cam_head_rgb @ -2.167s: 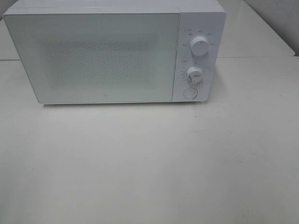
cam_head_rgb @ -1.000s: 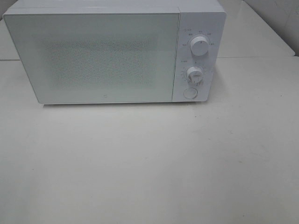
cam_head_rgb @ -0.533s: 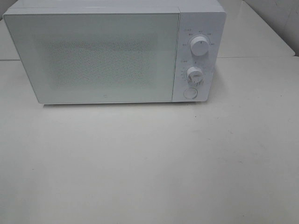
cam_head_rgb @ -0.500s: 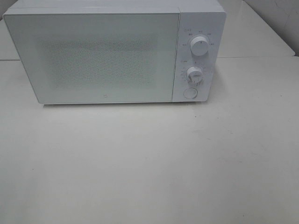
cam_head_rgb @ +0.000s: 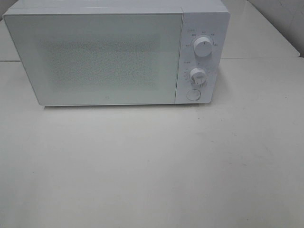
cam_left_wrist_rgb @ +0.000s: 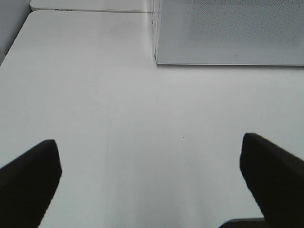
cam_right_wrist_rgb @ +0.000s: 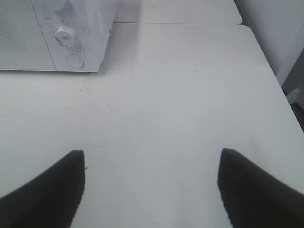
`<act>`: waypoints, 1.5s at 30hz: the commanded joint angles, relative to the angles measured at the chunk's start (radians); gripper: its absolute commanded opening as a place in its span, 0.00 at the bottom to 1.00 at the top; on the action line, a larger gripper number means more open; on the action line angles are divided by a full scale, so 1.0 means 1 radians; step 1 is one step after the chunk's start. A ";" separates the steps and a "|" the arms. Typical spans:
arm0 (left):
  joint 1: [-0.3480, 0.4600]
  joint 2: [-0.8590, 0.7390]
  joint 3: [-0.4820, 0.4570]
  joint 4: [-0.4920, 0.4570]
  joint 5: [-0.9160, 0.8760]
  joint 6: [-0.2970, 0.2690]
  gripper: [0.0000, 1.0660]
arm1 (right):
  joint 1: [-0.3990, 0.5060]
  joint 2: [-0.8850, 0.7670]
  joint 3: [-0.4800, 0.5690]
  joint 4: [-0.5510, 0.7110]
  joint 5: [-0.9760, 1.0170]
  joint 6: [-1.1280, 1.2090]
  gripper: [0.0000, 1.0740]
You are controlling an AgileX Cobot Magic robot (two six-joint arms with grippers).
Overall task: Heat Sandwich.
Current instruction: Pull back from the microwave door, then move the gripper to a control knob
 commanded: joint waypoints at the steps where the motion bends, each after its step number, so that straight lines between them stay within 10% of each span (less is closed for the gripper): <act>1: 0.001 -0.027 0.001 0.002 0.000 0.000 0.92 | -0.008 -0.021 0.002 0.002 -0.007 -0.012 0.70; 45: 0.001 -0.027 0.001 0.002 0.000 0.000 0.92 | -0.008 0.757 -0.062 0.008 -0.686 -0.012 0.70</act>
